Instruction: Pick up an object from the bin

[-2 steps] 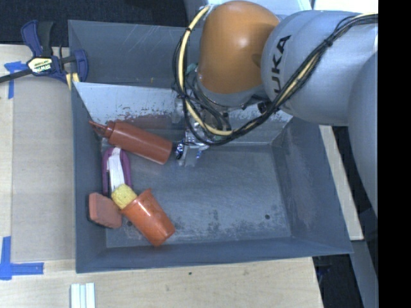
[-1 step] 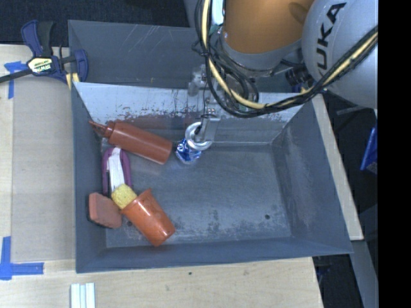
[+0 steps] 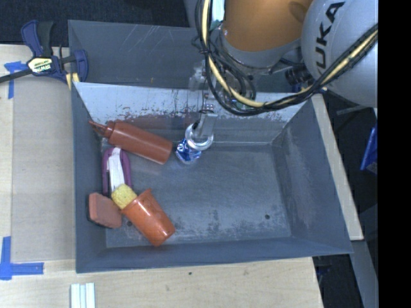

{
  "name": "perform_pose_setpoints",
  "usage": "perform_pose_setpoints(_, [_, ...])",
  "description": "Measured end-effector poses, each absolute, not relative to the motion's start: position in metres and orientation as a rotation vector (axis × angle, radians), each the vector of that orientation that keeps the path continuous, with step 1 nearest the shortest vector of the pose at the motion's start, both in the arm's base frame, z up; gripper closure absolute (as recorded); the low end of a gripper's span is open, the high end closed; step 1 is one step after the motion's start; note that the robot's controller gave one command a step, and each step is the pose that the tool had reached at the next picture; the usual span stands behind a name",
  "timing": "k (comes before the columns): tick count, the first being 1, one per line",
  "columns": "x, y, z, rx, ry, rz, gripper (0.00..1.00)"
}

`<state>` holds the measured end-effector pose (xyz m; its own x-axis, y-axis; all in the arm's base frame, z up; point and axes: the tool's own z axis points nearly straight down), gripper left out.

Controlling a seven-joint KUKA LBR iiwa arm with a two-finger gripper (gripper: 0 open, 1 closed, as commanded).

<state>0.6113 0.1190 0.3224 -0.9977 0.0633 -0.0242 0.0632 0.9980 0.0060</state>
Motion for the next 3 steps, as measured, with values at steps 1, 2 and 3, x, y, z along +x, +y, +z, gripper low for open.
perform_pose_setpoints(1, [0.587, 0.051, 0.256, -0.337, 3.1, 0.002, 0.0])
perform_pose_setpoints(2, [0.596, 0.088, 0.363, -0.035, 3.125, 0.006, 0.0])
perform_pose_setpoints(3, [0.581, 0.074, 0.273, 0.23, 3.119, 0.004, 0.0])
